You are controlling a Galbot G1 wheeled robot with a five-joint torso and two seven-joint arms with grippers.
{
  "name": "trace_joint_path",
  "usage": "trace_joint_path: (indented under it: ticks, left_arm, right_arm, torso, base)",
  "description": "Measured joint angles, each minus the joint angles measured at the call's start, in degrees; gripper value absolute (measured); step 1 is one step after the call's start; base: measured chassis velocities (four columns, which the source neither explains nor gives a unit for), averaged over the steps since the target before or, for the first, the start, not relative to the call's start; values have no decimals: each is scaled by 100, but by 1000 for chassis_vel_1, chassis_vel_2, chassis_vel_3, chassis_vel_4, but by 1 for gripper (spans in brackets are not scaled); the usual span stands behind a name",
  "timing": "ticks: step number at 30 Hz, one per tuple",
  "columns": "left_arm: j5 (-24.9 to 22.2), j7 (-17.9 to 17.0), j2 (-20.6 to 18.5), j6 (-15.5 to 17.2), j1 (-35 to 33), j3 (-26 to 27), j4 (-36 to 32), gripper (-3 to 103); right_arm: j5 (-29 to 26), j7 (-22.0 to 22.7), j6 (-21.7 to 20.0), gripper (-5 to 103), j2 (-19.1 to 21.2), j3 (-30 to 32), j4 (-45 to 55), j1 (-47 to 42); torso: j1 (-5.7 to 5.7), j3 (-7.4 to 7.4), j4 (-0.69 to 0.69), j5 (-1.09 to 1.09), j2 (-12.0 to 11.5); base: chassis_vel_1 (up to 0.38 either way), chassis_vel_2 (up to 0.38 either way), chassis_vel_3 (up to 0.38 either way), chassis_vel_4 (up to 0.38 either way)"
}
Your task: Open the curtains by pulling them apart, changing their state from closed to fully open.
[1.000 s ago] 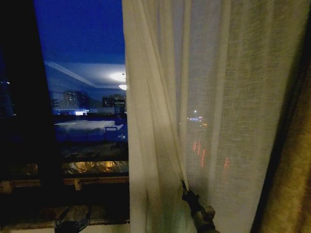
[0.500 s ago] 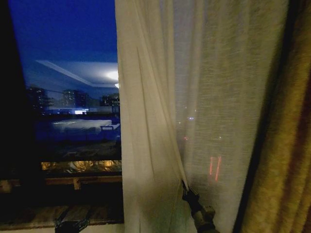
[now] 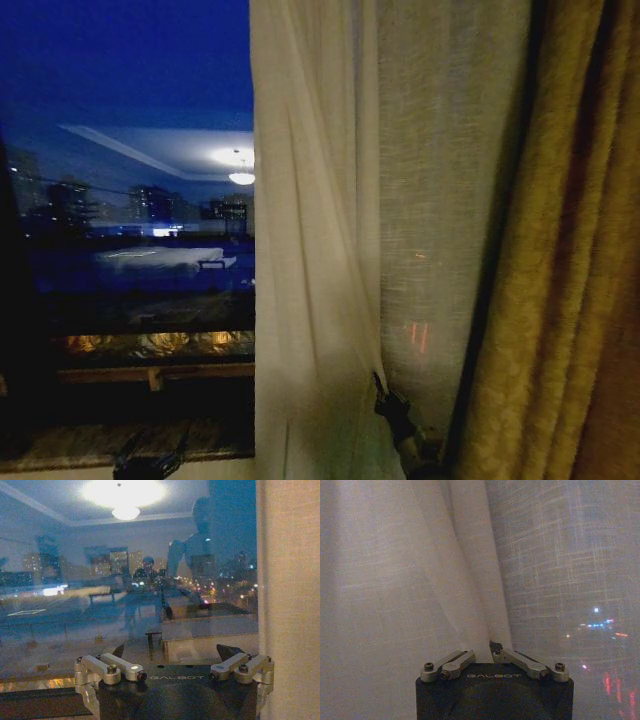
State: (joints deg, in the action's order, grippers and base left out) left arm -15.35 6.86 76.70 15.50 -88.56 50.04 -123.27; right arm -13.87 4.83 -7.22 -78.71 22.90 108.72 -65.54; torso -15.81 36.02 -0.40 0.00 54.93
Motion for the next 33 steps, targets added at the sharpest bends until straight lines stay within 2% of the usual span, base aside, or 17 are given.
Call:
trace_joint_path:
  ticks: [9,15,21,28,33]
  left_arm:
    - [6,-1,11,-2,-1,11,6,100]
    - [19,0,20,-5,5,-4,4,100]
    - [20,1,12,-5,0,2,-26,100]
    - [22,1,24,-5,-6,3,-29,100]
    - [34,1,36,-5,-16,-5,-29,100]
  right_arm:
    - [-71,69,-80,0,-3,-6,-136,134]
    - [-144,196,-147,0,-1,321,-546,397]
    - [-162,330,69,0,-2,758,-1335,768]
    - [-212,384,156,0,-2,1017,-1665,997]
    - [-207,393,214,0,-2,1191,-1873,1194]
  torso:
    - [0,0,4,-4,1]
    - [1,0,2,0,1]
    - [1,0,3,-2,1]
    - [1,0,-1,0,0]
    - [1,0,2,-1,0]
  base:
    - [-11,-10,19,10]
    - [0,0,0,0]
    - [0,0,0,0]
    - [0,0,0,0]
    - [0,0,0,0]
